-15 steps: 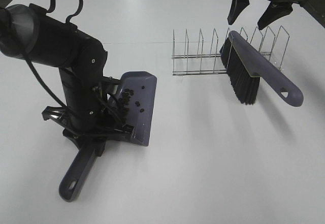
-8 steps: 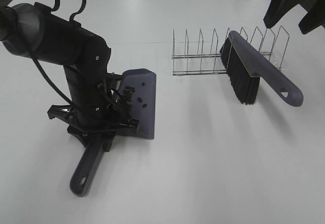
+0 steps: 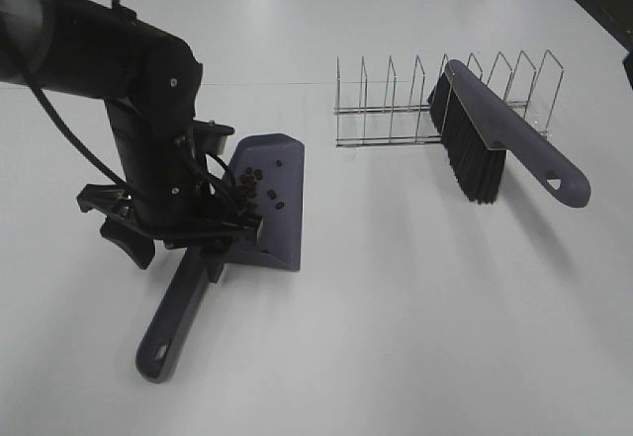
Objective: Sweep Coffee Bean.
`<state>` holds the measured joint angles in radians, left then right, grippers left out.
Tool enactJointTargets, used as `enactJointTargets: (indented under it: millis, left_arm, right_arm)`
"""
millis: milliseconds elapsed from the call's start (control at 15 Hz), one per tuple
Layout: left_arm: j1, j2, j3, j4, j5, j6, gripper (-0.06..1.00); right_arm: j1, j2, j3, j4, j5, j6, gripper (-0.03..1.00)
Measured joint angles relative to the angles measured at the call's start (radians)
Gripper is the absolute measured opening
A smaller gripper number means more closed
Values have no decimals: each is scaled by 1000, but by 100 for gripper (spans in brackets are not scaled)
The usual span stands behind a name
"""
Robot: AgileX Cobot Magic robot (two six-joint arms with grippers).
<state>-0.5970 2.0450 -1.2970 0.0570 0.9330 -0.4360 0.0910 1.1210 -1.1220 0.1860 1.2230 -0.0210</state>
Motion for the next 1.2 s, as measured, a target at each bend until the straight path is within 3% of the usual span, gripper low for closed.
enactJointTargets:
  millis: [133,333,467,667,800,933,1200]
  left_arm:
    - [73,-75,0,-15,3,46,67]
    - [244,-212,0,-27,36,144,67]
    - [375,-310,0,-27,64,211,67]
    - [499,-477,17,-26,121,286,67]
    - [527,-594,64,-26,127,312,67]
    - [539,-857,217,-16,131,335,67]
    - [539,-1160,418,16,140,338,67]
  right_arm:
    - [0,-91,93,-11,0,0,60]
    - [0,-197,181,-14,1,0,60]
    - [0,-253,196,-15,1,-1,60]
    - [0,-353,196,-15,2,-35,60]
    - [0,-421,196,-15,2,-44,60]
    - [0,-582,196,-18,3,-53,60]
    - [0,-753,196,-94,3,-86,60]
